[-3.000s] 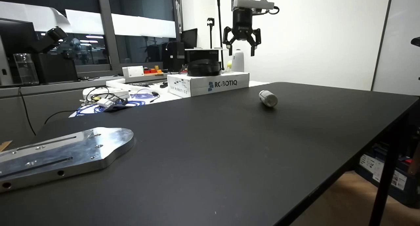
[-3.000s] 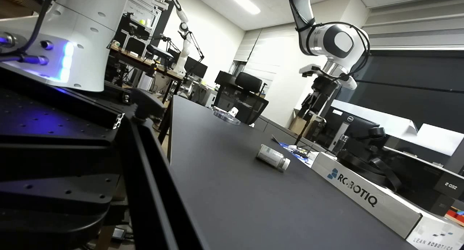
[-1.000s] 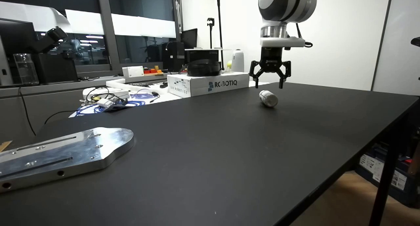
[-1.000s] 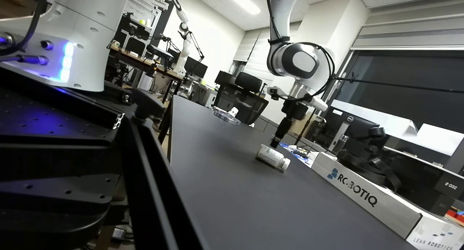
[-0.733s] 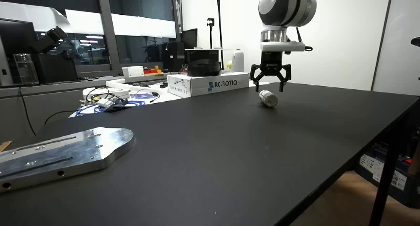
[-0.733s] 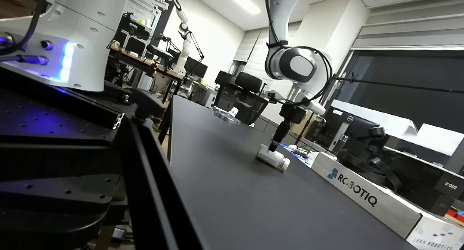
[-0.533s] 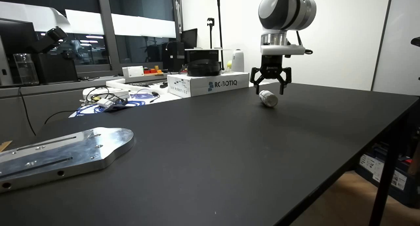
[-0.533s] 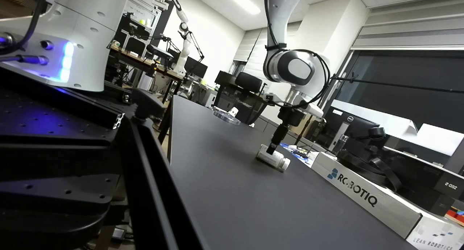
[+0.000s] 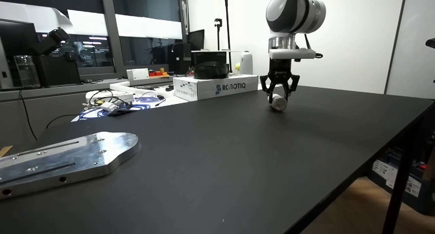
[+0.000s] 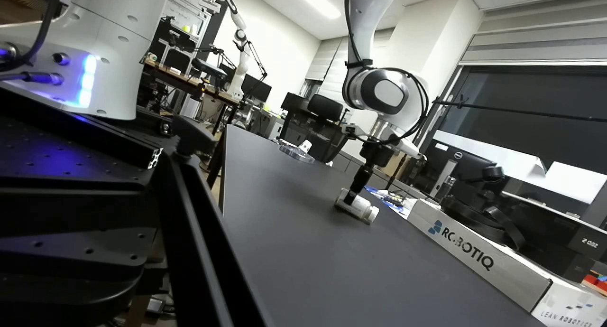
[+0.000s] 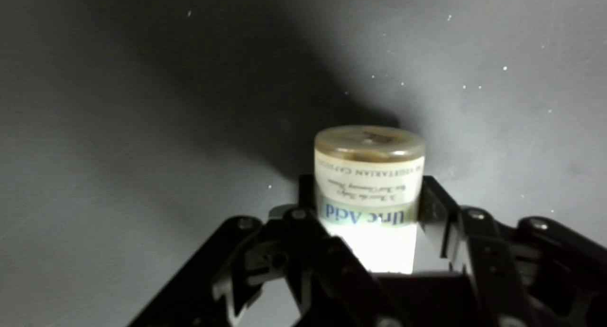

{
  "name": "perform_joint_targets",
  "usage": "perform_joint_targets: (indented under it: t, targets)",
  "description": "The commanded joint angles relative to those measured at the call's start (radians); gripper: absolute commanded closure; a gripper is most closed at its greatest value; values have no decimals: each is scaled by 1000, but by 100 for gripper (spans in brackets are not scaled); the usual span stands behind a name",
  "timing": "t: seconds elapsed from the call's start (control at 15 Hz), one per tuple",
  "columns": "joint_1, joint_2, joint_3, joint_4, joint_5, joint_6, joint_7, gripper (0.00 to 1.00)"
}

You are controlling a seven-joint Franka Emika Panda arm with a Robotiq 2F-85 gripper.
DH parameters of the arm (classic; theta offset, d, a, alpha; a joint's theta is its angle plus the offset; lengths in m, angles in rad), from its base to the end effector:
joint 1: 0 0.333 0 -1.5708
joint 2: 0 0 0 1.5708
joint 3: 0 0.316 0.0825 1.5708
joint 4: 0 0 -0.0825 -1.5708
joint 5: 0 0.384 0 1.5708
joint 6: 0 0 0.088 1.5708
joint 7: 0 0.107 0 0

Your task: Lay the bottle on its side then place it upside down

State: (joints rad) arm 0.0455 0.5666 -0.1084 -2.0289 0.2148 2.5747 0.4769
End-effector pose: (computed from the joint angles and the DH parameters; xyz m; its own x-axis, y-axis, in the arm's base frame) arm 0.5938 -0.0408 0.1631 0.7611 -0.6474 -0.0407 -0.6486 -0.7601 -0.0401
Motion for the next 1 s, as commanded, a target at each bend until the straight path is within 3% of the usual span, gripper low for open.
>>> perform_joint_targets:
  t: [0.0, 0.47, 0.93]
  targets:
    - [-48, -23, 48, 43, 32, -143, -78, 70]
    - [-143, -6, 127, 256, 135, -682, -275, 70]
    - [-175, 199, 115, 582, 205, -1222, -273, 70]
